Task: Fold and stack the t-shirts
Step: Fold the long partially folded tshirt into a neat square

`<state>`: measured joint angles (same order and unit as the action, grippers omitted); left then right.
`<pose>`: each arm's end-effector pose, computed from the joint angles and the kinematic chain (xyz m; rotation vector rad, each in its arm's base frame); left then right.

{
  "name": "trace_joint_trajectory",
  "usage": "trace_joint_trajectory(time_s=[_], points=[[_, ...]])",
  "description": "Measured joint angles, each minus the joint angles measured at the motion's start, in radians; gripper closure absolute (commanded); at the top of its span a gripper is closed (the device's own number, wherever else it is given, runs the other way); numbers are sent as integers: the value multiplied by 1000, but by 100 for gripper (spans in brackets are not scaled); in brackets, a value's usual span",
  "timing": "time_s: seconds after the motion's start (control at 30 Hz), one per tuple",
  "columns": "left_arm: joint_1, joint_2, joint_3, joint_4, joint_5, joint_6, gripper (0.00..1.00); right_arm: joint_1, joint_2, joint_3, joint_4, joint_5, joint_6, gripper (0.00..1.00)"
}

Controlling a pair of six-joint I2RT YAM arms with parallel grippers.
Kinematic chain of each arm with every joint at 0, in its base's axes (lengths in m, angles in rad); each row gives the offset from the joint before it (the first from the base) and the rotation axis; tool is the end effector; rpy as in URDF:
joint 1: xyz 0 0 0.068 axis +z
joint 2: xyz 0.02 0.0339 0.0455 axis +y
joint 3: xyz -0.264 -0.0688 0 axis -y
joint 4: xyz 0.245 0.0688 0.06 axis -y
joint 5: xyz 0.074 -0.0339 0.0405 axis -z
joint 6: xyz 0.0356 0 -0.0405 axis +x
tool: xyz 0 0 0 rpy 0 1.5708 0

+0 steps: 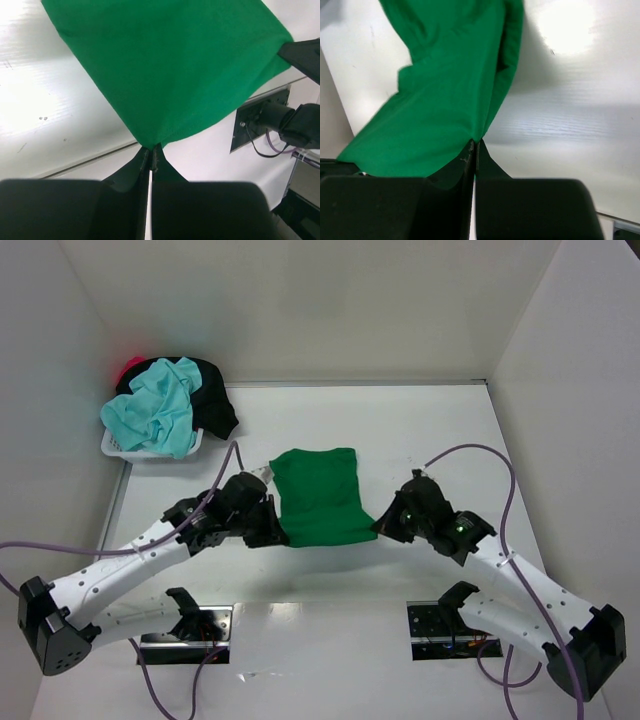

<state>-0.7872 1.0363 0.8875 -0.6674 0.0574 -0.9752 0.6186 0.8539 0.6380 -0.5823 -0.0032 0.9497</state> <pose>0.1480 -0.1514 0.2839 -0.2128 2.5701 -0.8355 0.1427 0.1017 0.2402 0.4107 2.4679 0.7215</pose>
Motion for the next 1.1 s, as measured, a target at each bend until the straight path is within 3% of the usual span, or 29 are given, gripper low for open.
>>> trace_joint_trajectory(time_s=[0.2, 0.47, 0.73, 1.1], points=[[17, 19, 63, -23, -49, 5, 100, -1, 106, 136, 8, 29, -24, 100], [198, 158, 146, 5, -48, 89, 100, -93, 287, 251, 53, 23, -106, 100], [368, 327, 211, 75, 65, 216, 100, -149, 458, 382, 127, 6, -176, 100], [458, 535, 296, 128, 127, 318, 100, -198, 760, 557, 216, -16, -231, 100]])
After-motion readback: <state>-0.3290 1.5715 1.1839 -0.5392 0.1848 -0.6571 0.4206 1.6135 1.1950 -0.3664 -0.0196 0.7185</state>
